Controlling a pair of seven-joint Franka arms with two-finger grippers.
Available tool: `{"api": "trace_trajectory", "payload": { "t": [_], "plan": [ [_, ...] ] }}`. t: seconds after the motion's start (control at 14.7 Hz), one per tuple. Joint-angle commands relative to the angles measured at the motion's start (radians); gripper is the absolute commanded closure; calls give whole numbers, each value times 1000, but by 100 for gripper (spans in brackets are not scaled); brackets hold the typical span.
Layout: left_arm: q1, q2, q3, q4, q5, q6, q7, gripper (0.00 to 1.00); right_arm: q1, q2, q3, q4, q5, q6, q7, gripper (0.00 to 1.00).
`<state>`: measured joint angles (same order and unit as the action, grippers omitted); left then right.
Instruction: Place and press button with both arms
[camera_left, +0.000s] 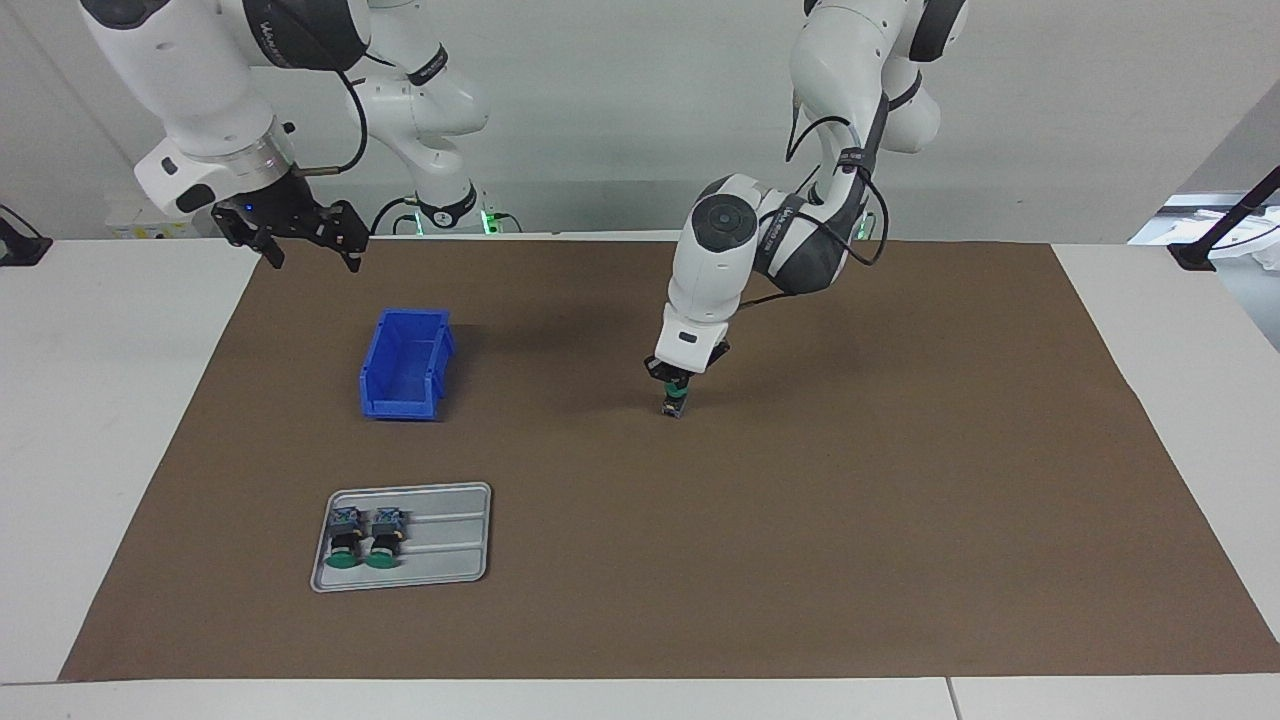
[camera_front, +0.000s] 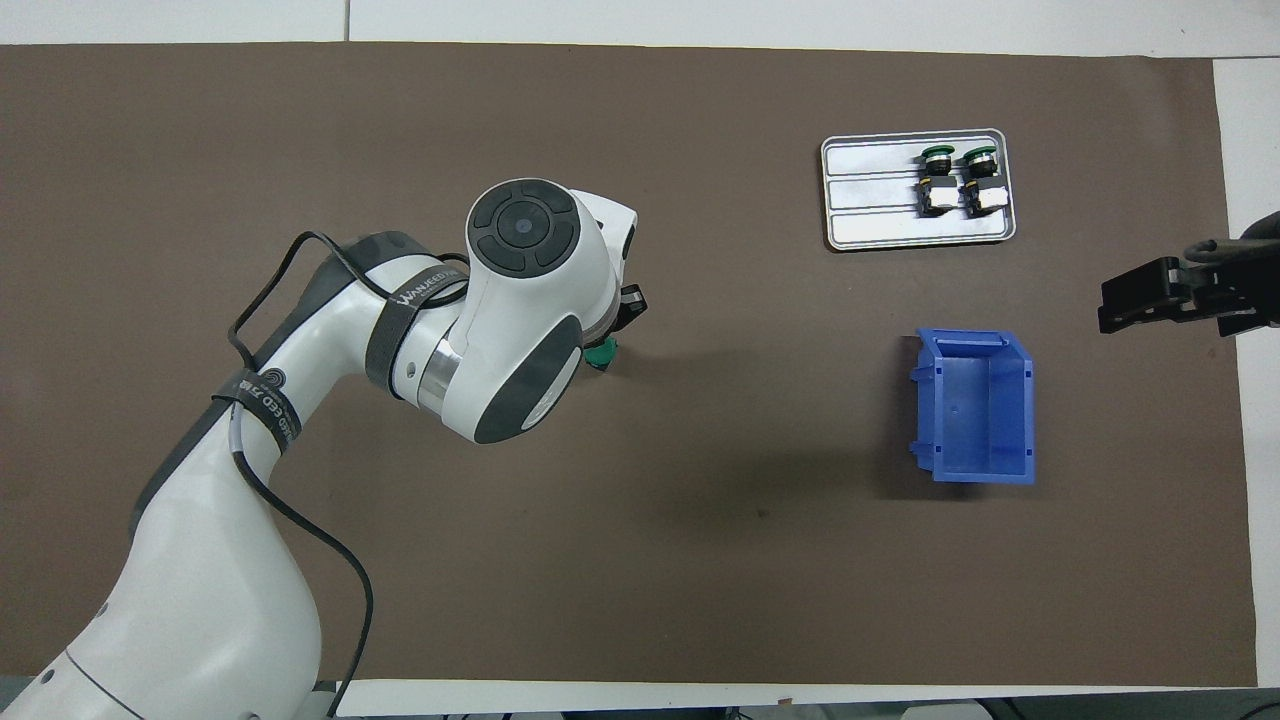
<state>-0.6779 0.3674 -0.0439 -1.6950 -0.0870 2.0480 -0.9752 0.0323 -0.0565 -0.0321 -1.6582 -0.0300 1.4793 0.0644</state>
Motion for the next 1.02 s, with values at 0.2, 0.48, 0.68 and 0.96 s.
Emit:
{"api": "trace_trajectory", "payload": {
  "t": [0.2,0.48,0.68,0.96],
  "plan": [
    [-23,8,7,-43,21,56,-22,100,-8,-25,3,-31,-8,15,-15,1],
    [-29,4,7,-80,21,81,-20,100,-8,-25,3,-31,-7,15,-15,1],
    [-35,-2,7,-114,21,118,-22,99,-8,-25,3,-31,-7,15,-15,1],
    [-17,-40,12,-86,21,75,-11,84,-8,-25,3,-31,-7,15,-15,1]
  ]
}}
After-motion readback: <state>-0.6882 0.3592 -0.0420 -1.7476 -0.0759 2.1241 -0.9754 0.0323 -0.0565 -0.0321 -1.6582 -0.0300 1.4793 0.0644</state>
